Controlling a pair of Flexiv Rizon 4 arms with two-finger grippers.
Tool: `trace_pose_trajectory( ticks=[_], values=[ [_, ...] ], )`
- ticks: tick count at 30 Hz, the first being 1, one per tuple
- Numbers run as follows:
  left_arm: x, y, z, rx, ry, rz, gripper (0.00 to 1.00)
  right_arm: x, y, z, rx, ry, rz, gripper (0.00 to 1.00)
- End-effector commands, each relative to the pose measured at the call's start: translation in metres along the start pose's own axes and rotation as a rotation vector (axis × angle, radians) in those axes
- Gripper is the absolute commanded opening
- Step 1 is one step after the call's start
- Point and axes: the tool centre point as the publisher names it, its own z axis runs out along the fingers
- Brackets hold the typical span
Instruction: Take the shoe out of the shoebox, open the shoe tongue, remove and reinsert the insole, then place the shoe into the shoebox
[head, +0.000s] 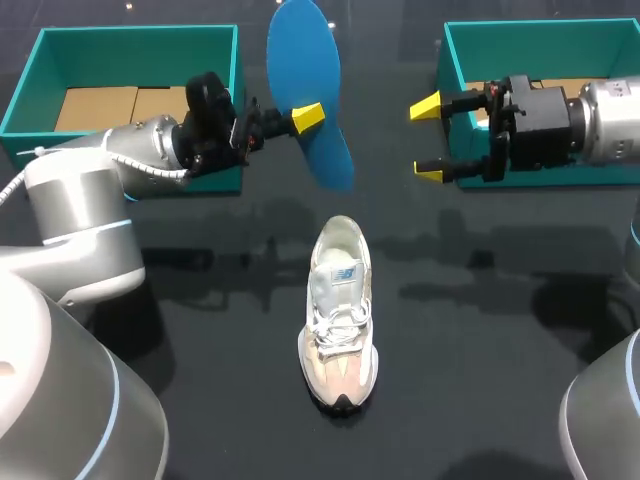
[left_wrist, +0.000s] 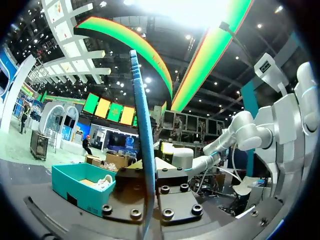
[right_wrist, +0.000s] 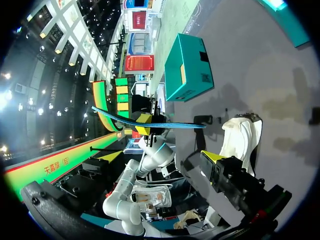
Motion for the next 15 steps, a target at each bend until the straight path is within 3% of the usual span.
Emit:
trace_pose_trajectory(
  ticks=[1, 3, 6, 15],
  values=[
    [0.005, -0.010, -0.006, -0.040, 0.088, 0.298, 0.00, 0.000, 0.000, 0.002, -0.001, -0.002, 0.000, 1.00],
    [0.009, -0.017, -0.011, -0.015, 0.156, 0.415, 0.00, 0.000, 0.000, 0.002, -0.001, -0.002, 0.000, 1.00],
    [0.011, -0.016, -0.019, -0.087, 0.147, 0.810, 0.00, 0.000, 0.000, 0.002, -0.001, -0.002, 0.000, 1.00],
    [0.011, -0.016, -0.019, -0.087, 0.147, 0.810, 0.00, 0.000, 0.000, 0.002, -0.001, -0.002, 0.000, 1.00]
  ],
)
